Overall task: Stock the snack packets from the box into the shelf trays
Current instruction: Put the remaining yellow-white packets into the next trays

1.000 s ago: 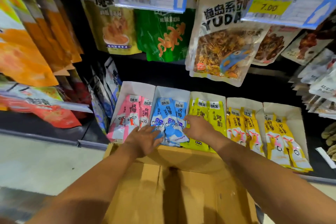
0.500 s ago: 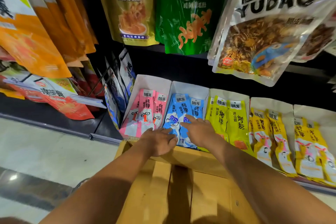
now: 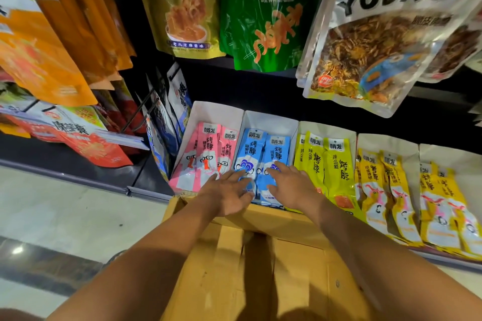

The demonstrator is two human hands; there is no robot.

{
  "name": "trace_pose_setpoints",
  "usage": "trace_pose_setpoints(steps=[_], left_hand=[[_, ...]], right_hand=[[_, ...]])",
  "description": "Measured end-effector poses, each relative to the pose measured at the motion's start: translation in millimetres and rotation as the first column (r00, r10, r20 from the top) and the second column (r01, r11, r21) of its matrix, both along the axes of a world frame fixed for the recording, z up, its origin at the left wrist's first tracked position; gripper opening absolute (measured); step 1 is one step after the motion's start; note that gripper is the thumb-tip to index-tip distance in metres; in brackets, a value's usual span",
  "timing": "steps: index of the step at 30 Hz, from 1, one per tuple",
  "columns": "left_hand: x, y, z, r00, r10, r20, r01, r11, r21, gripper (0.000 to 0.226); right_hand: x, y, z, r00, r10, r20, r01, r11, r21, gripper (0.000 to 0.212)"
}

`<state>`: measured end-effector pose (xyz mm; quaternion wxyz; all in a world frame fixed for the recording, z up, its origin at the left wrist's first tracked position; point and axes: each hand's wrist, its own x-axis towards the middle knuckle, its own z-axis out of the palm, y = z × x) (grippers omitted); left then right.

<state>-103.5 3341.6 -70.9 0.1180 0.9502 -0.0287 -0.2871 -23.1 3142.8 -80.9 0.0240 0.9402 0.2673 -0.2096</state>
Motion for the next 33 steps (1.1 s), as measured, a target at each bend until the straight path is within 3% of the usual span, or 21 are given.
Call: trace_pose_setpoints(steps=[3,12,28,33], left_hand=[[11.0,4.4,-4.6,0.999,0.034,-0.003,-0.034,0.998,-0.053,0.070],[43.2,9.1,-20.9,0.999,-0.044,0.021,0.044,0.999,-0.007,0.074],[16.6,34.4,-3.4,0.980,-0.004,0.199,0.011,0.999,-0.034,0.057],[-0.7,77.3,17.4,0.975,0.014,0.220,-0.012,1.000,-0.009,0.058]], right_hand=[[7.4,-9.2,5.7,0.997,0.015,-0.073,-0.013,1.000,0.016,0.074],[9.4,-17.8,-2.7,0.994,0.092,0.053,-0.090,0.995,-0.036,0.080],[-3.9,-7.1,10.0,0.997,-0.039,0.074,0.027,0.989,0.149,0.063],[-2.4,35.4,27.4,0.997,0.016,0.073,-0.030,0.978,0.206,0.063]])
